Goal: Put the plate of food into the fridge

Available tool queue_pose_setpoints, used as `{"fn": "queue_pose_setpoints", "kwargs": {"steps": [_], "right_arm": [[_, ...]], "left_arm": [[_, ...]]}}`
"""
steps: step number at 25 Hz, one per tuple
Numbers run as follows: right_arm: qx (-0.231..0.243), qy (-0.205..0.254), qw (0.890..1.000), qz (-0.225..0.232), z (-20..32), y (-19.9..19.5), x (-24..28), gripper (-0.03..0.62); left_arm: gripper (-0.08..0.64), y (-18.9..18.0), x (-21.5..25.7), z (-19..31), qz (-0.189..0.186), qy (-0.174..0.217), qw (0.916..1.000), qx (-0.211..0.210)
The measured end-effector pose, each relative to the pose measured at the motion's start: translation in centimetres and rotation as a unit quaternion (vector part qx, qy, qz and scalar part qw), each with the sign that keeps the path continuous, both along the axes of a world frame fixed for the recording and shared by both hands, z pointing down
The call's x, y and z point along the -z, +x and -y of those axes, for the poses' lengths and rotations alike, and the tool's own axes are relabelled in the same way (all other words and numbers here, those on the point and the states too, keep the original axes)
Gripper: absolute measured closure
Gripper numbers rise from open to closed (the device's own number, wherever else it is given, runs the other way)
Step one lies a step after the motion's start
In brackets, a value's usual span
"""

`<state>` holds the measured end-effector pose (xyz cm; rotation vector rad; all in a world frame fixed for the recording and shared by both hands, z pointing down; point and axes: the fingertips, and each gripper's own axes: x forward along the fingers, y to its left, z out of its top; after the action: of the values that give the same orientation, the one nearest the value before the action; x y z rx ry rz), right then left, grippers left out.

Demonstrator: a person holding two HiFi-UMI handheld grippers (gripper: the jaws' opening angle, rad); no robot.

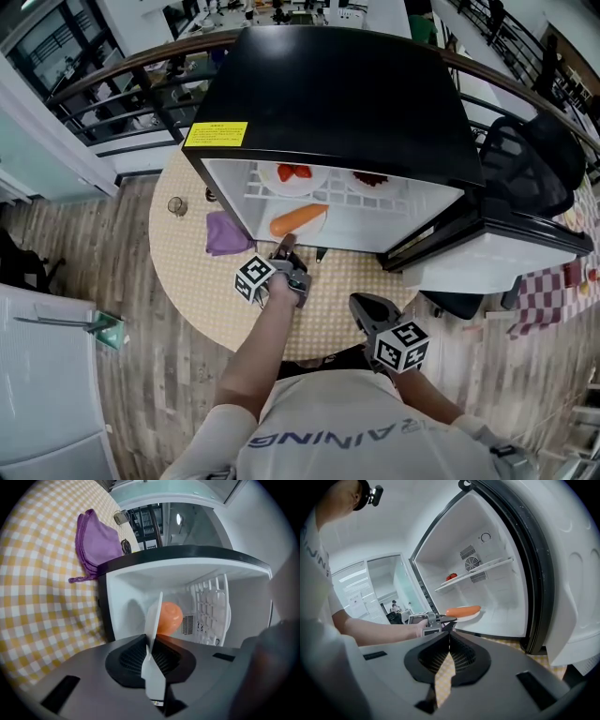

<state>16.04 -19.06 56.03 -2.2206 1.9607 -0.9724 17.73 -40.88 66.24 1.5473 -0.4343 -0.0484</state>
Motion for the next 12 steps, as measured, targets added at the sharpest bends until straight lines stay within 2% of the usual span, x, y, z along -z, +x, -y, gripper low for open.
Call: {"fn": "queue_pose_setpoints", "kwargs": {"steps": [4, 12], "right_arm": [[-0.006, 0.004, 1.0, -0.003, -0.2, 0.4, 0.1, 0.569], [-0.005, -0.003, 1.0, 0.008, -0.2, 0.8, -0.7, 0.569]], "left_arm": [[0.523, 0.9, -0.7, 0.4, 0.018, -0.016, 0.9995, 0.019], [0.523, 1.5, -1.2, 1.5, 0.029, -0.027, 0.9985, 0.038]]}}
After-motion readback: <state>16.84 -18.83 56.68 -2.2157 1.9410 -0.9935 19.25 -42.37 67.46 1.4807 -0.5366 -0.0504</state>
